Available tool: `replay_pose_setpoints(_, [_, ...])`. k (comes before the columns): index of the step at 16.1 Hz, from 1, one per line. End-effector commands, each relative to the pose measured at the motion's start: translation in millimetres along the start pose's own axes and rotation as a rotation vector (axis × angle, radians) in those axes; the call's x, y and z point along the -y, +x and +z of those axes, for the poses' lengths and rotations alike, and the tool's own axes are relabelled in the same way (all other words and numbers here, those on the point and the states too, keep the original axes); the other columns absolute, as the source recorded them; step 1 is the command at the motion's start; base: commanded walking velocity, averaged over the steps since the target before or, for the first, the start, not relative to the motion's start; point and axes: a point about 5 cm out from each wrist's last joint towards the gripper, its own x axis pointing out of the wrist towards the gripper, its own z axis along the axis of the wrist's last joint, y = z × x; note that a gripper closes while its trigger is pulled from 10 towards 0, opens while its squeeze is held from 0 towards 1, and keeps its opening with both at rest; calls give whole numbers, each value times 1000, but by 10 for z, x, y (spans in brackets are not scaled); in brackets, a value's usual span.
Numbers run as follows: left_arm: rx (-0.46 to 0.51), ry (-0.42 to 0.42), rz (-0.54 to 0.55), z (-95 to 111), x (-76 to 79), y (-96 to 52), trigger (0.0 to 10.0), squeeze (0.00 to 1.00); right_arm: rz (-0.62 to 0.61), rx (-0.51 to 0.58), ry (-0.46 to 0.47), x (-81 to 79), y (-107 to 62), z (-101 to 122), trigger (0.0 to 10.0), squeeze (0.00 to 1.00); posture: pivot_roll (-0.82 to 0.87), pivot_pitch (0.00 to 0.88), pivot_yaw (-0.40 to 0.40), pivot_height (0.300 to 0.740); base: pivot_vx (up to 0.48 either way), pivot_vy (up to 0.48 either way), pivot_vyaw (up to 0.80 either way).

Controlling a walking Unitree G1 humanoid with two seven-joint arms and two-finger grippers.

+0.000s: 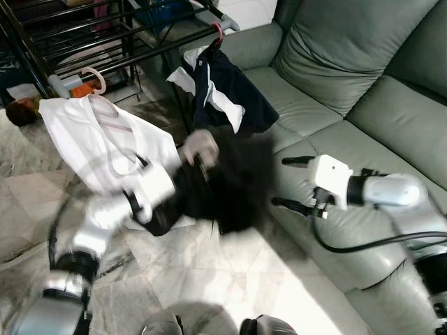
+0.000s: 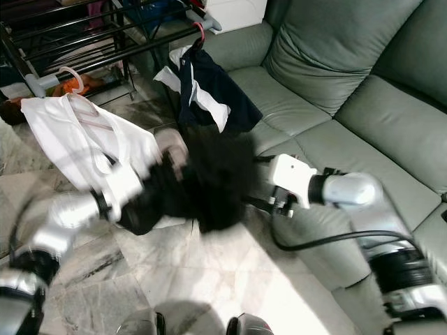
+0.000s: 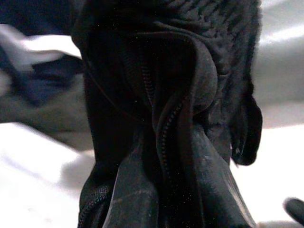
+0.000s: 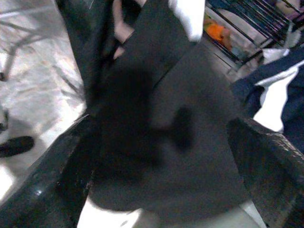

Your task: Hang hanger

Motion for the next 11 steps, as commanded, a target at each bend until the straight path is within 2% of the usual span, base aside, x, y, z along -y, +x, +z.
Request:
replay_pose_setpoints(1, [29, 68, -51, 85, 42, 30, 0, 0, 51, 34, -4, 12, 5, 102, 10000, 1000, -40, 55, -4, 740, 0, 0, 0])
replay_pose_setpoints(3, [45, 131, -122, 125, 143, 69, 0, 0, 83, 28, -2, 42, -18, 117, 10000, 1000, -43, 54, -3, 740, 0, 0, 0])
replay_pose_setpoints(4, [61, 137, -138, 154, 160, 78, 0, 0, 93, 27, 8, 52, -19, 104, 10000, 1000, -43, 54, -3, 740, 0, 0, 0])
replay_pose_setpoints(5, [74, 139, -153, 180, 173, 89, 0, 0, 111, 25, 41, 59, -15, 77, 10000, 180, -42, 52, 0, 740, 0, 0, 0])
replay_pose_setpoints(6, [85, 150, -167, 201, 195, 101, 0, 0, 136, 28, 90, 43, -8, 42, 10000, 0, -42, 52, 0, 740, 0, 0, 0])
replay_pose_setpoints(8, [127, 165, -192, 268, 268, 144, 0, 0, 190, -12, 158, -13, 35, -123, 10000, 0, -40, 52, -1, 740, 0, 0, 0])
replay_pose_setpoints(11, [160, 198, -223, 324, 354, 174, 0, 0, 205, -46, 155, 34, 105, -199, 10000, 0, -37, 49, -4, 740, 0, 0, 0])
